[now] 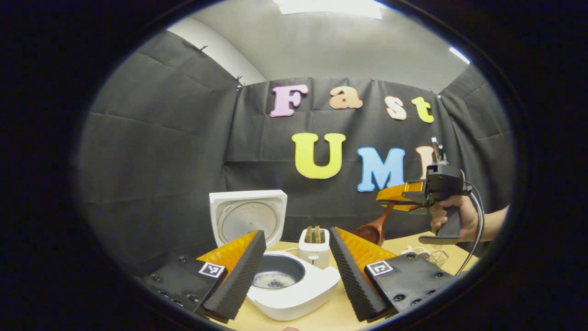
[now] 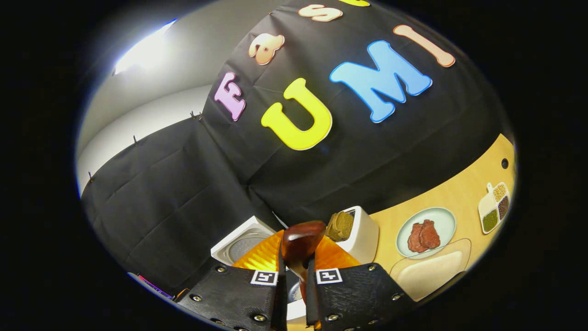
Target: Close the left gripper, press the button to open the rice cooker; take a wooden spoon from the chopstick holder with the right hand, scoop a spoonful of rice and pour it into the rice cooker, then put the wooden spoon back into the chopstick holder.
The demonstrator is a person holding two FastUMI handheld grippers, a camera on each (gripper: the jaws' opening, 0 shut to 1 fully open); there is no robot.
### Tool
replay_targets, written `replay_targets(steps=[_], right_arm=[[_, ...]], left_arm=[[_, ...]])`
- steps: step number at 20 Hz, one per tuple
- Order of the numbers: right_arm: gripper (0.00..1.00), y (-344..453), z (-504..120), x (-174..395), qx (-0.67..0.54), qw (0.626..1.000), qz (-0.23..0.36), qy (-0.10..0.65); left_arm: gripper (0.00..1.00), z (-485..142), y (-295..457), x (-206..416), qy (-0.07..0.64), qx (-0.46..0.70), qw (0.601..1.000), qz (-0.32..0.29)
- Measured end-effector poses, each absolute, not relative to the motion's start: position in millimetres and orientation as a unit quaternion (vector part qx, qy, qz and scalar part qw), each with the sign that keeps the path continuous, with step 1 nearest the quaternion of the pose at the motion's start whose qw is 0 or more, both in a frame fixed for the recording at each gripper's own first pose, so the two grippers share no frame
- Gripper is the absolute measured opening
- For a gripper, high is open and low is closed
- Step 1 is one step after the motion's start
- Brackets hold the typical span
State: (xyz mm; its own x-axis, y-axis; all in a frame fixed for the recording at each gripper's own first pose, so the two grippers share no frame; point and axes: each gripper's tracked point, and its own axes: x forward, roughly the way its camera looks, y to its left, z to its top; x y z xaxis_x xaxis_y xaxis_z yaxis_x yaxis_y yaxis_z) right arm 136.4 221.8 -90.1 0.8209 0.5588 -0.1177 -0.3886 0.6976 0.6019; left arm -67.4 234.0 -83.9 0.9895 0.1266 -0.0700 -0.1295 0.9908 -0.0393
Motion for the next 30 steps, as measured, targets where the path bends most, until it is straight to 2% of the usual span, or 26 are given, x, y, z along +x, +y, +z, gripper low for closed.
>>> replay_targets(steps=[2,7,15,17,18,24,30], right_arm=[[0.16,187,-87,128,0.291,0.917,0.233,0.141],[0.16,100,-84,112,0.289,0.934,0.17,0.12],[0.16,-33,-90,93,0.283,0.953,0.047,0.094],[0.16,-59,-98,90,0.279,0.955,0.022,0.095],[0.16,-70,-101,89,0.275,0.956,0.012,0.096],[0.16,-124,-127,90,0.258,0.959,-0.037,0.11],[0.16,-155,-159,103,0.248,0.958,-0.07,0.129]], left_arm=[[0.98,-83,225,-64,0.032,-0.012,0.998,0.054],[0.94,-77,198,-47,0.035,-0.001,0.999,0.024],[0.99,-76,149,-27,0.033,0.012,0.999,-0.006],[0.96,-78,142,-24,0.037,0.007,0.999,-0.01],[0.99,-78,139,-23,0.039,0.005,0.999,-0.011],[0.94,-76,127,-20,0.035,0.008,0.999,-0.004],[0.96,-74,125,-18,0.042,0.011,0.999,0.007]])
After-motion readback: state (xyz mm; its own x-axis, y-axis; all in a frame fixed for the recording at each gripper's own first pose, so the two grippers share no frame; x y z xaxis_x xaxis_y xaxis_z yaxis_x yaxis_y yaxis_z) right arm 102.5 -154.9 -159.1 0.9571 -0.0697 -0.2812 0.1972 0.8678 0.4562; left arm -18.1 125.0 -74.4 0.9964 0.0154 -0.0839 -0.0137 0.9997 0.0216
